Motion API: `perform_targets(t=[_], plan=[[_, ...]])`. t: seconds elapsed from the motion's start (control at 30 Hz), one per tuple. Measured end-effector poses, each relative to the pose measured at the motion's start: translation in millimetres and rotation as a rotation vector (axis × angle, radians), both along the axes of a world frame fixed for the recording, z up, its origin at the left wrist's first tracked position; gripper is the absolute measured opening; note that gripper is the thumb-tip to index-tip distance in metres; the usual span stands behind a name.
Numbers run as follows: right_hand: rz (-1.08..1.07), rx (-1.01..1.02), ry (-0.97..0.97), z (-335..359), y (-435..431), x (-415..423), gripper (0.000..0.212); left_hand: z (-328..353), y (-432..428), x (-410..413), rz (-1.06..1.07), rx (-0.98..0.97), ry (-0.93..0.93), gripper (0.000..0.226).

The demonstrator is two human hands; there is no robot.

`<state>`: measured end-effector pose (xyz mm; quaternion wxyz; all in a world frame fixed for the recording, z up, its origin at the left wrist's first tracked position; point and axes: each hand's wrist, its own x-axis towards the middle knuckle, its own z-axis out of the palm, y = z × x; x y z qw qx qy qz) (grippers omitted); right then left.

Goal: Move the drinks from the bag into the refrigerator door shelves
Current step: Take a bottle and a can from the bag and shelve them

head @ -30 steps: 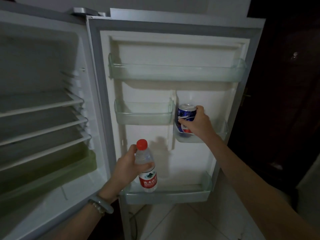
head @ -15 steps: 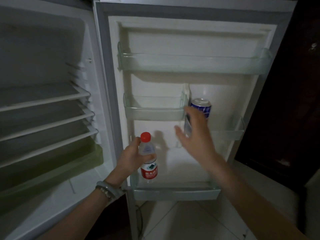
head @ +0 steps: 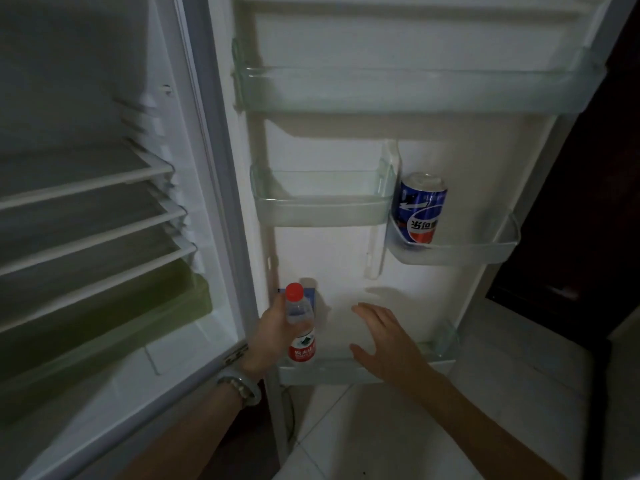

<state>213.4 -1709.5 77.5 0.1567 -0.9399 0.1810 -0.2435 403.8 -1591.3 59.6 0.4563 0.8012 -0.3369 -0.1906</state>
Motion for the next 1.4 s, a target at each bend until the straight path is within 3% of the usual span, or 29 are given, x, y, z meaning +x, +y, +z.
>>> perform_targets(t=[0.23, 0.63, 0.77, 0.93, 1.07, 1.27, 1.4], plan=[[-0.006, 0.057, 0.081, -12.8, -1.5, -12.2, 0.064, -15.6, -10.0, 3.3, 0.001, 0.059, -0.048, 0.065], [0.032, -0.066, 0.132, -5.6, 3.0, -23.6, 0.061, -18.6, -14.3, -7.2, 0.000, 0.112, -0.173, 0.069], [0.074, -0.111, 0.105, 0.9, 3.5, -28.1, 0.062, -24.6, 4.3, -17.3, 0.019, 0.164, -0.403, 0.081], [0.198, -0.100, 0.062, -5.2, 9.1, -26.8, 0.062, -24.8, 41.4, -39.4, 0.064, 0.233, -0.733, 0.074], [0.356, -0.010, 0.076, -8.5, 27.0, -15.0, 0.062, -27.4, 87.5, -69.0, 0.147, 0.384, -0.855, 0.079], [0.623, 0.021, 0.134, -41.9, 79.1, 10.8, 0.062, -36.7, 178.2, -124.2, 0.361, 0.645, -0.813, 0.088], [0.824, 0.033, 0.165, -55.2, 143.1, 24.1, 0.061, -47.4, 252.5, -161.8, 0.513, 0.813, -0.672, 0.093]])
